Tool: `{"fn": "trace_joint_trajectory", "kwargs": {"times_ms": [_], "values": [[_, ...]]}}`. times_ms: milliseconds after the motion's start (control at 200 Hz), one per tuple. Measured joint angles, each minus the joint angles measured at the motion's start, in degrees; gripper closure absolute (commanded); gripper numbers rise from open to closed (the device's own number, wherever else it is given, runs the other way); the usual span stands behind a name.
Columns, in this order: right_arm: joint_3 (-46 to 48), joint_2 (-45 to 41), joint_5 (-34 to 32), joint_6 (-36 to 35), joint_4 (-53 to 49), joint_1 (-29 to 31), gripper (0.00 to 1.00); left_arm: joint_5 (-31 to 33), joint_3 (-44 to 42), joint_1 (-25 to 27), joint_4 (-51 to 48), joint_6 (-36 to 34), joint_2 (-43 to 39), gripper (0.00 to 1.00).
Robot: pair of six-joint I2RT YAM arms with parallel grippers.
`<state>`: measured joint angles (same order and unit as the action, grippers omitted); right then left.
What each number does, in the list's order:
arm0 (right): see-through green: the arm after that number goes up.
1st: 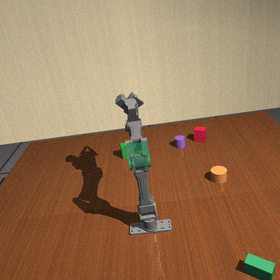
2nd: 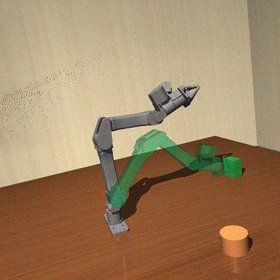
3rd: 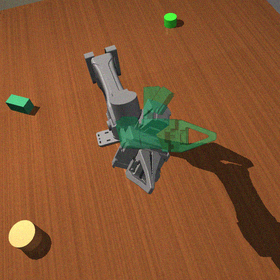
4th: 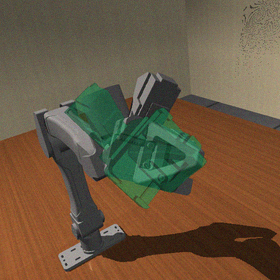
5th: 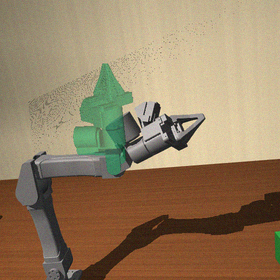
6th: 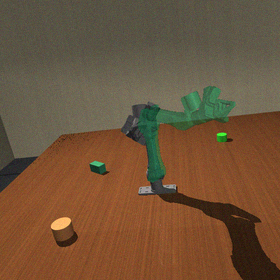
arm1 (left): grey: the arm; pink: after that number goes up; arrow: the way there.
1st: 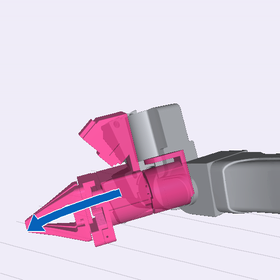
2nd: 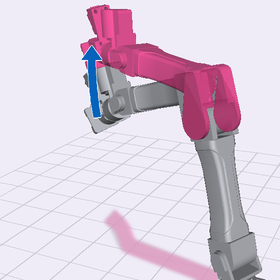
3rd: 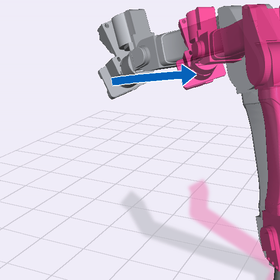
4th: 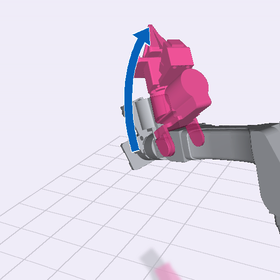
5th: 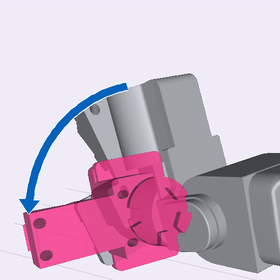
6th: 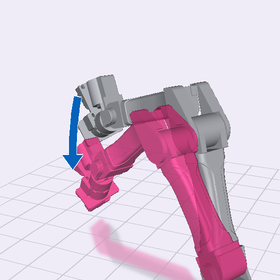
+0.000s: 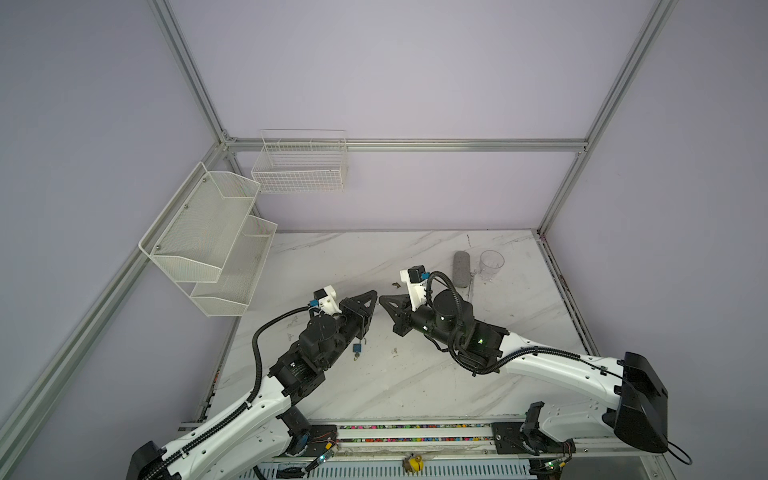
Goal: Unlock with the key
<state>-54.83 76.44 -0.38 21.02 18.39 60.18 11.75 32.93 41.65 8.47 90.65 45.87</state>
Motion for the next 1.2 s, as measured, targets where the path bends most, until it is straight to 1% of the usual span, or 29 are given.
{"fn": "trace_joint_trajectory", "kwargs": {"times_ms": [95,185,265,345,475,635,705,775,820,890,965,1125,1200], "values": [[0.11,-0.07,-0.04,-0.63,0.00,0.00,1.00,0.00,0.00,0.00,-0.17,0.15,0.00,0.91],[0.11,-0.07,-0.04,-1.22,-0.02,0.00,1.00,-0.02,0.00,0.00,-0.46,0.04,0.00,0.92],[0.11,-0.07,-0.04,-1.77,-0.02,0.00,1.00,0.00,0.00,0.00,-0.48,0.17,0.00,0.97],[0.11,-0.07,-0.11,-2.32,-0.17,0.00,1.00,0.00,0.00,0.00,-0.48,0.11,0.00,1.00],[0.11,-0.07,-0.26,-2.73,-0.26,0.00,1.00,0.00,0.00,0.00,-0.52,0.02,0.00,1.00],[0.11,-0.57,-0.44,-2.38,-1.07,0.00,0.74,-0.02,0.02,0.00,-0.66,-1.38,0.33,1.00],[0.11,-1.55,-0.63,-2.05,-1.33,0.00,0.66,-0.04,0.02,0.00,-0.72,-3.15,0.79,1.00],[0.11,-2.99,-0.63,-1.07,-1.62,-0.02,0.60,-0.04,0.02,0.00,-0.72,-5.33,1.27,1.00],[0.11,-4.00,-0.15,-0.42,-1.92,-0.20,0.56,-0.09,0.07,-0.02,-0.81,-7.93,1.55,1.00],[0.11,-5.35,1.97,1.36,-2.49,-0.90,0.55,-0.70,0.15,-0.24,-0.81,-11.32,1.97,1.00],[0.11,-6.12,6.01,3.65,-3.13,-2.54,0.54,-1.62,0.15,-0.79,-0.70,-15.47,2.47,1.00],[1.14,-6.05,18.51,10.05,-4.00,-10.38,0.54,-5.73,0.15,-2.47,2.36,-24.46,3.61,1.00],[1.70,-5.70,22.73,12.24,-4.24,-13.14,0.54,-7.85,0.15,-2.99,5.01,-27.52,4.26,1.00]]}}
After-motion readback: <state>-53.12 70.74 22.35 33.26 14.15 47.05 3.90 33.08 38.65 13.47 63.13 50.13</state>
